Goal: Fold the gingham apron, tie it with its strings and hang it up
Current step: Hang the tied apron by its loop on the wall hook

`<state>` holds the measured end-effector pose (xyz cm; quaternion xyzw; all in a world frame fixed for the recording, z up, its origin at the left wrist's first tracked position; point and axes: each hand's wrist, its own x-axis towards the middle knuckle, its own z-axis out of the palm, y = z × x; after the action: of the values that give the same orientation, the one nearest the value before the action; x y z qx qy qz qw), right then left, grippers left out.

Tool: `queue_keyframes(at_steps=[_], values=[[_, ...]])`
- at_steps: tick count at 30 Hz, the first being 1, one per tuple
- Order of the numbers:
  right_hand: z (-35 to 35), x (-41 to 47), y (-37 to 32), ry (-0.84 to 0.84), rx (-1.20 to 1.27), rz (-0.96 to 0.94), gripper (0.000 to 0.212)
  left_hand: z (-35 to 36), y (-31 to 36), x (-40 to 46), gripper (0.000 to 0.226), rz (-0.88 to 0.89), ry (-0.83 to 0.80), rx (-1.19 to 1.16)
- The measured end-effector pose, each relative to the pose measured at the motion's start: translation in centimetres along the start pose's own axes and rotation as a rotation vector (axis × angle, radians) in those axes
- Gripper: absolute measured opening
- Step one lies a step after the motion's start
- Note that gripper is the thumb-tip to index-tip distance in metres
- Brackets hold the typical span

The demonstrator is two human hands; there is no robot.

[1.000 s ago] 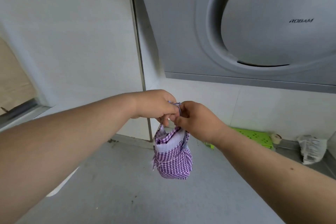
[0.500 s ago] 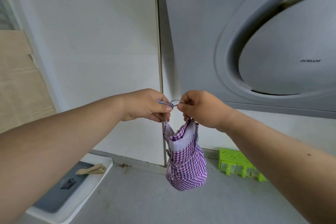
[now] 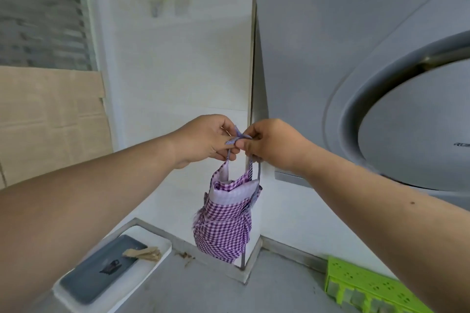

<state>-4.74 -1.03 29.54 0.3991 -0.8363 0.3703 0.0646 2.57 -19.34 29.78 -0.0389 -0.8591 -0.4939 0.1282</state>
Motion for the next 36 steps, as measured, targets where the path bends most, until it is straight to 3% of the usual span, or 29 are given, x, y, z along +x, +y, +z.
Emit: queue_keyframes(at_steps=[12, 27, 32, 36], values=[[0.6, 8.4, -5.8, 0.064, -0.109, -0.161, 0.022, -7.3, -0.5, 1.6, 0.021, -0.01, 0.111, -0.13], [4.5, 22.9, -12.0, 0.158, -0.255, -0.183, 0.032, -18.8, -6.5, 8.0, 0.018, -0.027, 0.19, -0.133], [5.0, 27.1, -13.1, 0.201, -0.312, -0.193, 0.037, -21.9, -7.2, 10.1, 0.038, -0.014, 0.218, -0.243], [4.7, 30.7, -13.7, 0.227, -0.37, -0.191, 0.036, -23.6, -8.0, 11.4, 0.044, 0.045, 0.176, -0.122]])
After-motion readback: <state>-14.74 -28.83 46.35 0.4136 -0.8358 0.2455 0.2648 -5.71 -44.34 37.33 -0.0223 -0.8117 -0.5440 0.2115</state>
